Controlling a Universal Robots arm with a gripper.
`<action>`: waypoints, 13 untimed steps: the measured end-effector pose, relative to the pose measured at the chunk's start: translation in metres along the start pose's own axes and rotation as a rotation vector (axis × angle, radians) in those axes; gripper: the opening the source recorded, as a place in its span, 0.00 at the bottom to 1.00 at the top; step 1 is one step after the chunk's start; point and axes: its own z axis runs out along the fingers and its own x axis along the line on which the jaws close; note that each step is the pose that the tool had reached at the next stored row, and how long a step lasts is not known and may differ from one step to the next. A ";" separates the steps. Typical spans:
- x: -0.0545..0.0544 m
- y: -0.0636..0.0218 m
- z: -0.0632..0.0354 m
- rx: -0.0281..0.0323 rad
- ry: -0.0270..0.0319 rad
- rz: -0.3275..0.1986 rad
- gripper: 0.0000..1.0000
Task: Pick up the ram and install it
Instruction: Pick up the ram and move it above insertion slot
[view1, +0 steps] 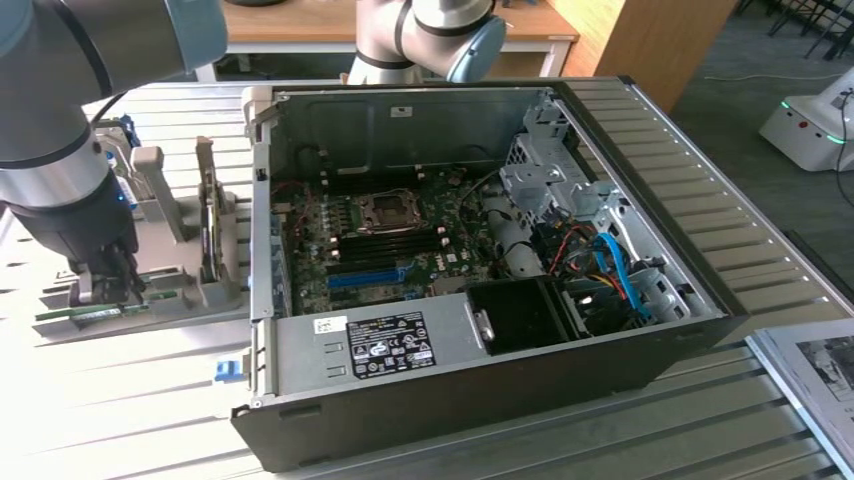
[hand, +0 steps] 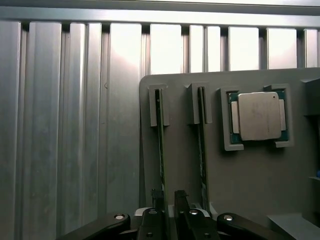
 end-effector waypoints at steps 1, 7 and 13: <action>0.000 0.0000 0.0005 0.0000 0.0000 0.000 0.23; 0.000 -0.0001 0.0023 0.0000 0.0000 0.000 0.23; 0.000 -0.0001 0.0030 0.0000 0.0000 0.000 0.23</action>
